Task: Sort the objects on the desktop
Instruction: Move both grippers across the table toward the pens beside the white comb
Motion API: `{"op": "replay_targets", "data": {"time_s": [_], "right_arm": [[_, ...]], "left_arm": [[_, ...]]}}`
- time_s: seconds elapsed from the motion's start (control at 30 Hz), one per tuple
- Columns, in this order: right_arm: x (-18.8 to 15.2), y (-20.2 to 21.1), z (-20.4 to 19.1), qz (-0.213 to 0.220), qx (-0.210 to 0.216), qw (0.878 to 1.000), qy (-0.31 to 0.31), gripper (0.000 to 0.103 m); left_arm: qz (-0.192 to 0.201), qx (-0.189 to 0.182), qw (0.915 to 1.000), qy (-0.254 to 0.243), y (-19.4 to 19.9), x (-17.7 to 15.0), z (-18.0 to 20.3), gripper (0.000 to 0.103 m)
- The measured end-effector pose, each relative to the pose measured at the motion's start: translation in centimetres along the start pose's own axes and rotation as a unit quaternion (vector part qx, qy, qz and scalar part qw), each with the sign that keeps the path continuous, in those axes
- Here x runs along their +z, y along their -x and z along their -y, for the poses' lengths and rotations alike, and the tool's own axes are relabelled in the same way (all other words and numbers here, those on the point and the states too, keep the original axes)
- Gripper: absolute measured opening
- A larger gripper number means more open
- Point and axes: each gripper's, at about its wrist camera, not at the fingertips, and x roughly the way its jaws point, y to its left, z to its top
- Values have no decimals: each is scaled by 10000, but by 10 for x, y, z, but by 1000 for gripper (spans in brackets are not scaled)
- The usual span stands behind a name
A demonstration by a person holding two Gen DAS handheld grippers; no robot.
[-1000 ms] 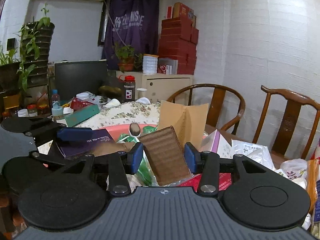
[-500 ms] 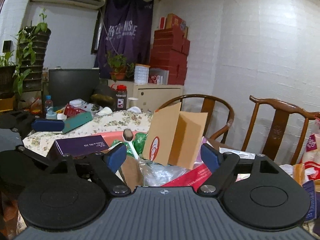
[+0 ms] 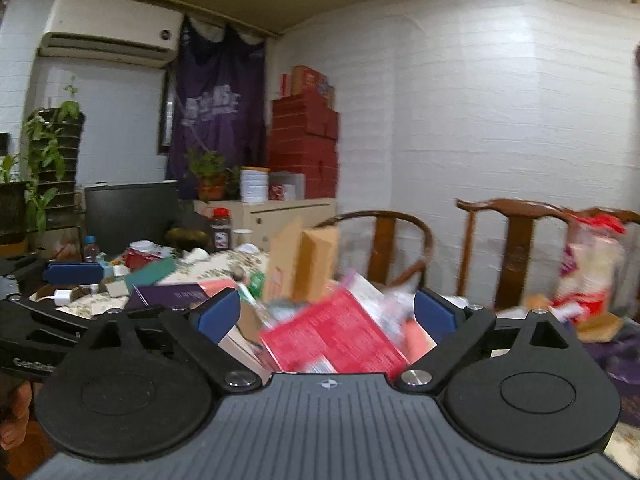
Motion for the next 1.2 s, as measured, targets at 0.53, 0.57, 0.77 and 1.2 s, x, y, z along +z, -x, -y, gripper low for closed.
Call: {"op": "replay_targets", "data": {"time_s": [0.53, 0.57, 0.77, 1.2], "right_arm": [[-85, 88, 94, -615, -1038, 9880, -961, 95], [-90, 92, 99, -650, -1082, 9865, -1043, 95], [-113, 121, 122, -829, -1681, 9735, -1313, 95], [-131, 182, 169, -1283, -4224, 8890, -1216, 95]], "left_arm": [[-451, -846, 9950, -282, 0, -53, 96, 103], [-509, -909, 9940, -319, -3, -56, 101, 103], [-700, -1365, 9862, -621, -29, -57, 145, 103], [-928, -3017, 9366, -1521, -89, -42, 287, 103]]}}
